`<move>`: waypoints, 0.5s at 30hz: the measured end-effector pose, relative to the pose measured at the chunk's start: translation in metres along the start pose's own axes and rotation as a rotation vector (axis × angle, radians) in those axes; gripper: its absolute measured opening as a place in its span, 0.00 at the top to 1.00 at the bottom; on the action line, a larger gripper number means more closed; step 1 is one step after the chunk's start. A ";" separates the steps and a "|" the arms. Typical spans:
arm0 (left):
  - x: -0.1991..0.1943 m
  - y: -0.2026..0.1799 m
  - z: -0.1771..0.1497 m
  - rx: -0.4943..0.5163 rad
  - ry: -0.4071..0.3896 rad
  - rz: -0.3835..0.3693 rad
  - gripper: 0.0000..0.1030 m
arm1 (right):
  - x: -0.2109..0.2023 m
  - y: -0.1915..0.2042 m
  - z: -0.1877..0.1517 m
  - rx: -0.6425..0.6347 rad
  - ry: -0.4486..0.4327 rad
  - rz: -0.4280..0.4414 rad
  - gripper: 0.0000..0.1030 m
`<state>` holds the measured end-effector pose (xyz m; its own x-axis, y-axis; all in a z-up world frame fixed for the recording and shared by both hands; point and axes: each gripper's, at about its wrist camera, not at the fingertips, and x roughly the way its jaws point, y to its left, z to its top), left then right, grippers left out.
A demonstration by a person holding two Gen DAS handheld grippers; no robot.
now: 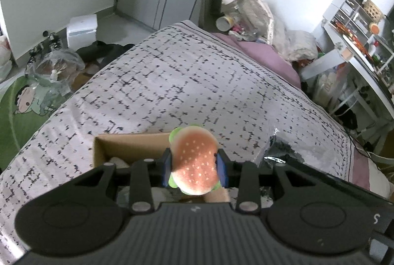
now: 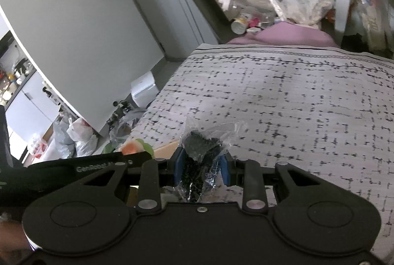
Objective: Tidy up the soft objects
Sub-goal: 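Carry both items into the box and open both tools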
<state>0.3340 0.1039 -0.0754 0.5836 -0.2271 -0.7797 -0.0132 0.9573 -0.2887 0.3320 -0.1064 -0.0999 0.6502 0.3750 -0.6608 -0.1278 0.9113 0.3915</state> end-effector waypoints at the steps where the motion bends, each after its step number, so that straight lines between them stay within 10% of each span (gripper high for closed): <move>1: -0.001 0.005 0.000 -0.007 -0.001 0.001 0.65 | 0.002 0.004 -0.001 -0.005 0.004 0.003 0.71; 8: 0.001 0.030 0.001 -0.042 -0.002 0.002 0.64 | 0.017 0.029 -0.007 -0.041 0.023 0.011 0.69; 15: 0.007 0.041 0.001 -0.062 -0.001 0.020 0.41 | 0.022 0.037 -0.014 -0.065 0.023 -0.022 0.42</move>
<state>0.3387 0.1420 -0.0925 0.5836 -0.2082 -0.7849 -0.0752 0.9486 -0.3075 0.3313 -0.0622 -0.1085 0.6360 0.3577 -0.6838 -0.1621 0.9282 0.3348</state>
